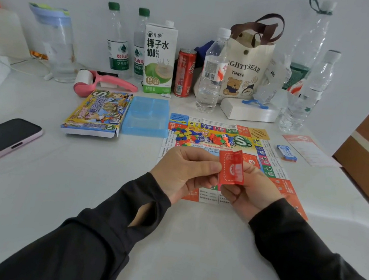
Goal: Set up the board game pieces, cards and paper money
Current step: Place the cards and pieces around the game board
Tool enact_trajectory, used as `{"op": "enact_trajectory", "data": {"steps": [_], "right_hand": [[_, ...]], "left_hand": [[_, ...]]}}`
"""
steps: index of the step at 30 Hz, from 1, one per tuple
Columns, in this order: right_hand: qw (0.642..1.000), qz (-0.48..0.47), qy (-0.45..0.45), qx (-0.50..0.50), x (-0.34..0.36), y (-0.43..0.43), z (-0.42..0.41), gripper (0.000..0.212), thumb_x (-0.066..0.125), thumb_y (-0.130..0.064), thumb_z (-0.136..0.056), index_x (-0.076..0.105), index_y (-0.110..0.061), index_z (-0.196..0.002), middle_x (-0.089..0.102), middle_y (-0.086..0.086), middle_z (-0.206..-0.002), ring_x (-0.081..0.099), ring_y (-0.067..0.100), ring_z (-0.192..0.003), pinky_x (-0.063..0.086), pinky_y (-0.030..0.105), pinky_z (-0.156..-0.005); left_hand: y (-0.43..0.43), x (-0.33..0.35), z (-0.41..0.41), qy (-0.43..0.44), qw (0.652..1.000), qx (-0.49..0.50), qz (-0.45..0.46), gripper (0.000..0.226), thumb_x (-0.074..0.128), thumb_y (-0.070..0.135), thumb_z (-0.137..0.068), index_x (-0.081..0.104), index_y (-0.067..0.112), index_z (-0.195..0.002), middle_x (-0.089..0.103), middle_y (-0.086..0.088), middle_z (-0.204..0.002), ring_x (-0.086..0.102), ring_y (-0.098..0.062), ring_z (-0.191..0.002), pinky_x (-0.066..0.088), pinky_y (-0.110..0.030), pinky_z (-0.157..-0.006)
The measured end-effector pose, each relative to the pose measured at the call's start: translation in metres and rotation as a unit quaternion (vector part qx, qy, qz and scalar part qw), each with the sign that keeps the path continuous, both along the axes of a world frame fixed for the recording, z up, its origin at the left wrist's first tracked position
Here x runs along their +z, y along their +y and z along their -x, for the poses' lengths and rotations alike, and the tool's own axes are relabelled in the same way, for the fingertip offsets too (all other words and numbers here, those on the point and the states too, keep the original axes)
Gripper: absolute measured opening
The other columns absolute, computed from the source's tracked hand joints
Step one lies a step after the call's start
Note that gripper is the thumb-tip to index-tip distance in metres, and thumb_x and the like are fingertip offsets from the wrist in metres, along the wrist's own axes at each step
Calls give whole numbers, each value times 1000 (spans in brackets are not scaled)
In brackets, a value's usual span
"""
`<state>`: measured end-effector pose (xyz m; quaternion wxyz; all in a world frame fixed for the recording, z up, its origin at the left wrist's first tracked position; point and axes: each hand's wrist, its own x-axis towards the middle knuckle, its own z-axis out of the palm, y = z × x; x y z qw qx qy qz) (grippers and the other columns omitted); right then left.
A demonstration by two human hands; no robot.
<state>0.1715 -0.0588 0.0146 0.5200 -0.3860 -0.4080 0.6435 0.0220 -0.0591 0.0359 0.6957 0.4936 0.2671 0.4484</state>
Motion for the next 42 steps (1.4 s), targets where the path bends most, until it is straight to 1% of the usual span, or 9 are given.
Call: {"op": "enact_trajectory", "data": {"steps": [3,7,13,23,27,29,30,33,42], "right_hand": [[1000,3,-25,1,1,-2,2,44,48,-7,-84,65,-16,-44,48,-4,-40,30,4,-33,25,14,-36],[999,-21,-27,15,5,-7,6,28,60,-15,-70,65,-18,-42,47,-5,-38,31,3,-33,24,16,-37],[1000,8,-23,10,2,-2,1,52,40,-3,-89,66,-16,-47,48,-3,-41,32,4,-34,28,15,-35],[1000,5,-10,21,0,-1,0,42,46,-6,-83,67,-16,-49,48,-2,-41,32,5,-34,28,14,-35],[1000,1,-5,17,-4,1,-2,48,43,-6,-89,68,-15,-50,49,-3,-40,33,5,-34,29,14,-34],[999,-17,4,36,-5,2,-2,24,66,-22,-76,69,-15,-53,50,-3,-41,34,5,-34,30,14,-35],[998,-25,20,51,-5,2,-2,21,80,-33,-60,69,-15,-54,50,-3,-41,35,5,-34,31,13,-36],[998,-27,22,60,-7,3,-4,47,91,-46,-25,69,-16,-53,51,-3,-41,36,5,-34,33,14,-36],[999,-16,16,47,-6,3,-4,50,91,-47,-20,70,-16,-53,52,-2,-42,35,5,-33,33,14,-36]], "left_hand": [[-2,-1,-1,1,1000,-9,-1,15,60,5,-60,72,11,-54,65,-6,-55,57,-9,-41,49,-15,-43],[-4,-2,-3,-4,1000,-12,-2,15,60,5,-60,72,11,-55,65,-6,-57,57,-10,-41,50,-16,-44],[-3,-1,-1,-2,1000,-4,-13,15,59,6,-61,73,11,-56,64,-6,-56,56,-9,-41,49,-15,-42],[-3,-3,-1,-1,1000,0,-22,15,59,6,-61,73,11,-57,64,-6,-56,56,-9,-41,48,-15,-42],[-3,-3,-2,-1,1000,0,-22,16,59,5,-61,73,11,-57,64,-6,-55,56,-9,-41,47,-15,-41],[-3,-2,-2,-1,1000,0,-22,16,59,5,-61,72,11,-56,64,-5,-54,56,-9,-40,47,-15,-41],[-3,-2,-2,0,1000,1,-23,17,59,4,-61,72,12,-55,64,-5,-54,56,-8,-40,47,-15,-41],[-4,-1,-2,1,1000,1,-23,18,58,4,-61,72,13,-54,64,-4,-53,55,-8,-40,47,-15,-41],[-3,-2,-2,4,1000,1,-26,16,59,5,-61,73,12,-56,64,-5,-55,56,-9,-41,48,-15,-43]]}}
